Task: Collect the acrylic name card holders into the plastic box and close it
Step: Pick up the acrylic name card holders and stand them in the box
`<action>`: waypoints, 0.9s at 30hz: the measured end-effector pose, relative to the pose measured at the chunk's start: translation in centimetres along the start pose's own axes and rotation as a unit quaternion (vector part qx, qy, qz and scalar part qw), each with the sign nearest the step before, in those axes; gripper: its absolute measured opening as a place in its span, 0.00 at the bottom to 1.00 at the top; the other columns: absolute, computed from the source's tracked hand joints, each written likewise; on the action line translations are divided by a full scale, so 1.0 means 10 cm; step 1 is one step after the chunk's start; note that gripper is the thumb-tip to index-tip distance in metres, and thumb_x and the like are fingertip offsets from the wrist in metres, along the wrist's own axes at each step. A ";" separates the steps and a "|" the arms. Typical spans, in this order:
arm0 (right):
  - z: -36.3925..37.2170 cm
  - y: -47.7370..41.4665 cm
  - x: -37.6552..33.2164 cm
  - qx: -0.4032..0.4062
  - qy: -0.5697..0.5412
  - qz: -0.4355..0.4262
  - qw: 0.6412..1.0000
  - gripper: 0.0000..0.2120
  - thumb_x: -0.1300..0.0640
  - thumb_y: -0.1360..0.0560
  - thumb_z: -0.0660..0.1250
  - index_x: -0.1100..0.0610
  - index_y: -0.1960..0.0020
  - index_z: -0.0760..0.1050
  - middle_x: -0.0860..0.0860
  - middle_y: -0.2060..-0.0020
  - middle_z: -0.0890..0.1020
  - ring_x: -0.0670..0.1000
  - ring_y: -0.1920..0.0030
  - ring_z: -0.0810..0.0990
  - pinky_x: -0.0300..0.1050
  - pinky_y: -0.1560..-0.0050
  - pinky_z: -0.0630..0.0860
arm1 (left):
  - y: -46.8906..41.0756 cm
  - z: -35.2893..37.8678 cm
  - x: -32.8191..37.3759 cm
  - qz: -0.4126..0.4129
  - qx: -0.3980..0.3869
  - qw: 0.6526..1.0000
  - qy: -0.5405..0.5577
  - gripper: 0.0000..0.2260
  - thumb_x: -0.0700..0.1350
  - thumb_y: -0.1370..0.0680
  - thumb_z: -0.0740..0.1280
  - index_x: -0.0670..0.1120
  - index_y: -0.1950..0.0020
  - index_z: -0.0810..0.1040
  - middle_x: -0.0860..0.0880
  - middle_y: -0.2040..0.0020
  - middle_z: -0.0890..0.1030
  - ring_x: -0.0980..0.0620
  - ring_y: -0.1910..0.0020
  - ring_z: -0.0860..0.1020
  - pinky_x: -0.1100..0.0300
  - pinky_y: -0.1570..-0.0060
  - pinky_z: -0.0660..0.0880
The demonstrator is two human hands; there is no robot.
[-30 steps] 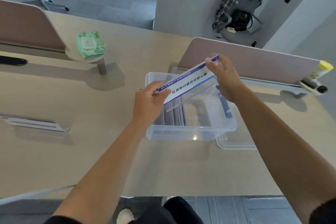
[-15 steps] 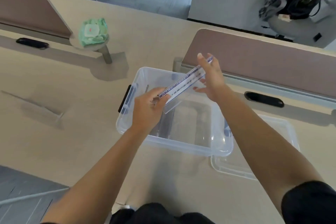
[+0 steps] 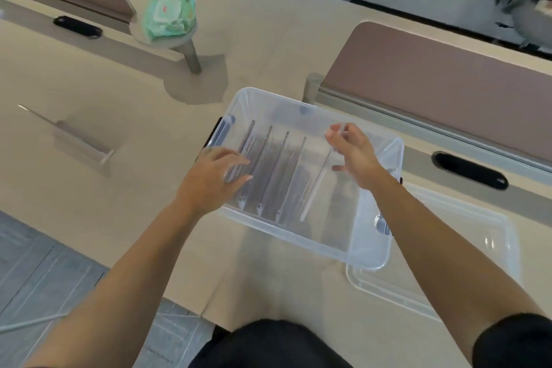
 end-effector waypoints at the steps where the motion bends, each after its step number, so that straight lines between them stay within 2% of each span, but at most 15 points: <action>1: 0.03 -0.02 0.08 -0.004 0.012 0.004 1.000 0.19 0.39 0.31 0.71 0.45 0.44 0.75 0.48 0.42 0.76 0.49 0.47 0.76 0.55 0.52 0.78 | 0.01 -0.01 -0.09 -0.007 0.019 1.000 -0.020 0.17 0.57 0.26 0.69 0.48 0.44 0.83 0.50 0.43 0.80 0.44 0.42 0.74 0.50 0.43 0.74; 4: 0.11 -0.11 0.33 -0.009 0.039 0.025 0.999 0.20 0.40 0.28 0.69 0.45 0.39 0.74 0.49 0.39 0.74 0.51 0.43 0.75 0.54 0.50 0.74 | 0.03 0.03 -0.25 -0.043 0.049 0.997 -0.039 0.15 0.50 0.28 0.74 0.48 0.43 0.82 0.47 0.35 0.75 0.42 0.40 0.70 0.52 0.48 0.74; 7: 0.16 -0.23 0.55 -0.008 0.057 0.057 0.997 0.16 0.45 0.23 0.69 0.47 0.37 0.74 0.50 0.36 0.75 0.53 0.39 0.74 0.56 0.46 0.74 | 0.06 0.09 -0.32 -0.073 0.067 0.995 -0.027 0.15 0.50 0.27 0.74 0.50 0.42 0.81 0.49 0.31 0.71 0.46 0.41 0.73 0.54 0.52 0.74; 9: 0.20 -0.28 0.63 -0.005 0.058 0.074 0.996 0.16 0.47 0.23 0.70 0.49 0.37 0.75 0.50 0.40 0.77 0.52 0.42 0.76 0.54 0.46 0.75 | 0.06 0.10 -0.36 -0.099 0.074 0.992 -0.015 0.17 0.51 0.27 0.72 0.53 0.39 0.78 0.52 0.30 0.68 0.49 0.41 0.75 0.53 0.52 0.77; 11: 0.23 -0.32 0.68 0.001 0.049 0.082 0.995 0.18 0.50 0.23 0.70 0.52 0.35 0.75 0.50 0.45 0.77 0.49 0.49 0.77 0.47 0.51 0.75 | 0.05 0.11 -0.39 -0.114 0.068 0.991 -0.004 0.20 0.52 0.27 0.70 0.55 0.35 0.74 0.56 0.29 0.66 0.50 0.42 0.76 0.52 0.53 0.78; 12: 0.24 -0.33 0.70 0.002 0.042 0.083 0.996 0.19 0.50 0.23 0.71 0.54 0.35 0.75 0.50 0.46 0.77 0.49 0.48 0.77 0.45 0.52 0.74 | 0.05 0.11 -0.40 -0.118 0.065 0.991 0.000 0.21 0.52 0.27 0.70 0.56 0.34 0.72 0.58 0.29 0.65 0.50 0.43 0.76 0.51 0.54 0.79; 14: 0.26 -0.35 0.74 -0.003 0.052 0.083 0.995 0.23 0.47 0.24 0.70 0.53 0.31 0.73 0.50 0.42 0.77 0.53 0.38 0.77 0.47 0.41 0.73 | 0.05 0.11 -0.42 -0.123 0.063 0.990 -0.001 0.22 0.51 0.27 0.69 0.57 0.34 0.71 0.60 0.28 0.63 0.51 0.43 0.76 0.51 0.54 0.79; 16: 0.25 -0.34 0.74 -0.012 0.107 0.083 0.991 0.29 0.42 0.23 0.67 0.50 0.25 0.67 0.51 0.32 0.73 0.56 0.28 0.70 0.53 0.30 0.66 | 0.05 0.11 -0.41 -0.124 0.066 0.990 -0.006 0.21 0.51 0.27 0.69 0.57 0.34 0.71 0.60 0.28 0.63 0.51 0.42 0.75 0.51 0.55 0.79; 18: 0.23 -0.27 0.70 -0.021 0.185 0.078 0.979 0.34 0.37 0.21 0.59 0.49 0.20 0.55 0.52 0.22 0.62 0.56 0.23 0.62 0.52 0.26 0.60 | 0.05 0.11 -0.39 -0.110 0.066 0.991 -0.021 0.18 0.51 0.26 0.69 0.58 0.37 0.73 0.58 0.28 0.63 0.51 0.42 0.75 0.52 0.57 0.79; 20: 0.21 -0.17 0.66 -0.044 0.240 0.058 0.968 0.42 0.32 0.26 0.55 0.47 0.19 0.43 0.52 0.20 0.54 0.56 0.21 0.57 0.53 0.25 0.57 | 0.05 0.11 -0.37 -0.093 0.067 0.993 -0.039 0.15 0.50 0.26 0.69 0.58 0.41 0.76 0.57 0.28 0.63 0.51 0.43 0.74 0.52 0.60 0.79; 23: 0.18 0.05 0.58 -0.069 0.285 0.051 0.955 0.53 0.27 0.34 0.62 0.39 0.22 0.31 0.51 0.19 0.52 0.59 0.22 0.59 0.58 0.26 0.61 | 0.05 0.11 -0.38 -0.089 0.065 0.993 -0.045 0.12 0.49 0.27 0.69 0.57 0.43 0.77 0.55 0.28 0.64 0.50 0.44 0.74 0.52 0.61 0.79; 25: 0.18 0.21 0.60 -0.098 0.311 0.059 0.944 0.59 0.30 0.36 0.70 0.35 0.25 0.28 0.52 0.20 0.54 0.59 0.23 0.62 0.59 0.27 0.64 | 0.05 0.12 -0.39 -0.091 0.068 0.993 -0.043 0.13 0.49 0.27 0.69 0.56 0.43 0.78 0.55 0.28 0.64 0.50 0.43 0.74 0.52 0.60 0.79; 27: 0.19 0.36 0.69 -0.144 0.355 0.080 0.920 0.61 0.36 0.34 0.75 0.35 0.25 0.28 0.51 0.20 0.57 0.59 0.25 0.66 0.59 0.27 0.66 | 0.05 0.12 -0.39 -0.093 0.073 0.992 -0.043 0.13 0.49 0.27 0.69 0.55 0.42 0.78 0.54 0.28 0.65 0.49 0.42 0.75 0.53 0.59 0.78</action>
Point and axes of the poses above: each hand's wrist, its own y-axis away from the middle knuckle, its own z-axis out of the palm, x = y × z, the point moved 4 cm from there along -y, towards the middle knuckle
